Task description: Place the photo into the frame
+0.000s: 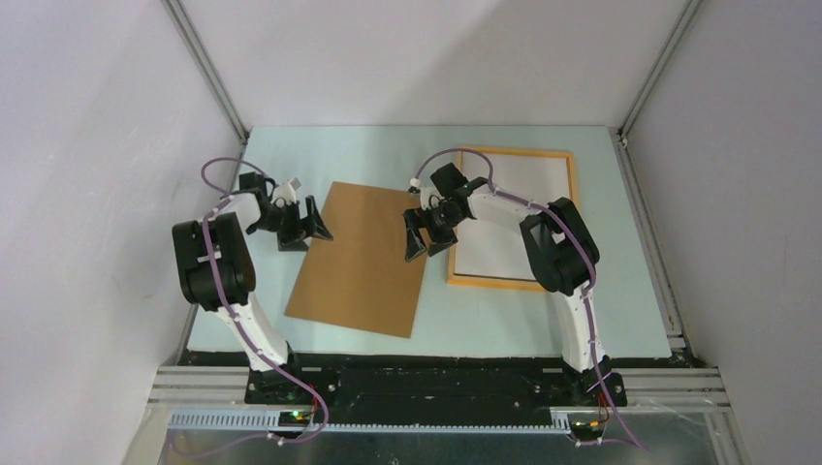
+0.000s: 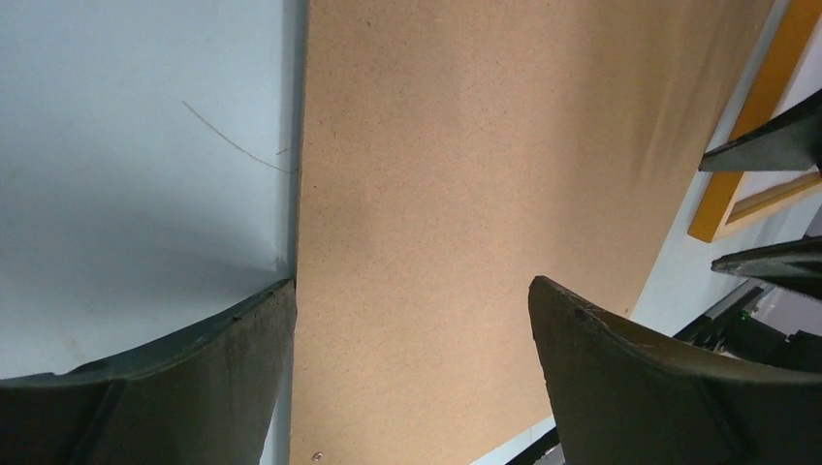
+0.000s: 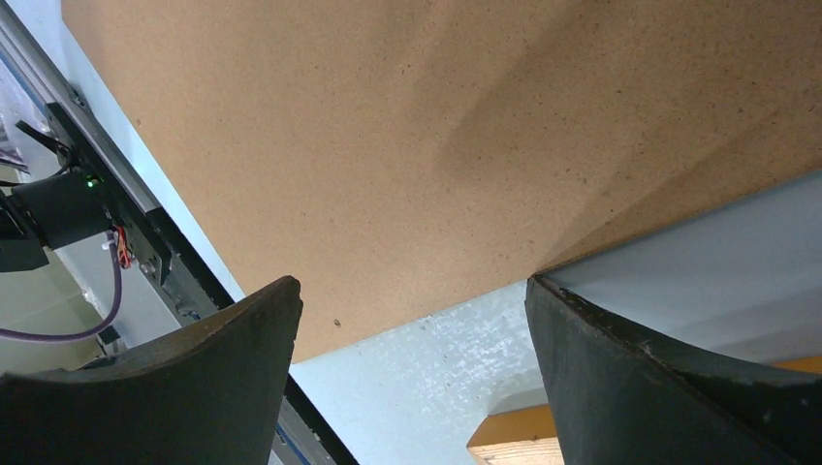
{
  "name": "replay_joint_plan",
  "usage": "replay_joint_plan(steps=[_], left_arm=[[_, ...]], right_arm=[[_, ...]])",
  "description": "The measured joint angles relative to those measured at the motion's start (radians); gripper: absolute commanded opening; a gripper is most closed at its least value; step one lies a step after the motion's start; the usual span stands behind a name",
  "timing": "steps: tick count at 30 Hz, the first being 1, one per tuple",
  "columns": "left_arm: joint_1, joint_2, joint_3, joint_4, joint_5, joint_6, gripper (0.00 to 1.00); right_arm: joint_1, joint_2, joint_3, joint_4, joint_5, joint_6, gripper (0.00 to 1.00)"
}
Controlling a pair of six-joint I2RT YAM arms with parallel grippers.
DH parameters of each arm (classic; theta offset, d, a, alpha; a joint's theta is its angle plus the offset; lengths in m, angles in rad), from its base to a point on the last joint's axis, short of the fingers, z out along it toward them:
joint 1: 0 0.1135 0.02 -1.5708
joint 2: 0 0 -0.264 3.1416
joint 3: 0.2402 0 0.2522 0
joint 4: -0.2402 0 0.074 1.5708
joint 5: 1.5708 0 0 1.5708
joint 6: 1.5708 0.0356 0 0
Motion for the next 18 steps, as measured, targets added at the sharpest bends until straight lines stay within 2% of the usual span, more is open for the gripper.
replay_joint_plan(steps=[5, 11, 18], left_arm=[[0.000, -0.008, -0.019, 0.021, 0.040, 0.024, 0.89], [0.000, -0.062, -0.056, 0.014, 0.077, 0.048, 0.89], [0.000, -0.253, -0.058, 0.002, 0.201, 0.049, 0.89]], right_arm=[[-0.015, 0.000, 0.000, -0.005, -0.005, 0.000, 0.90], [-0.034, 0.002, 0.000, -0.014, -0.018, 0.001, 0.90], [-0.065, 0.007, 0.000, -0.018, -0.045, 0.008, 0.90]])
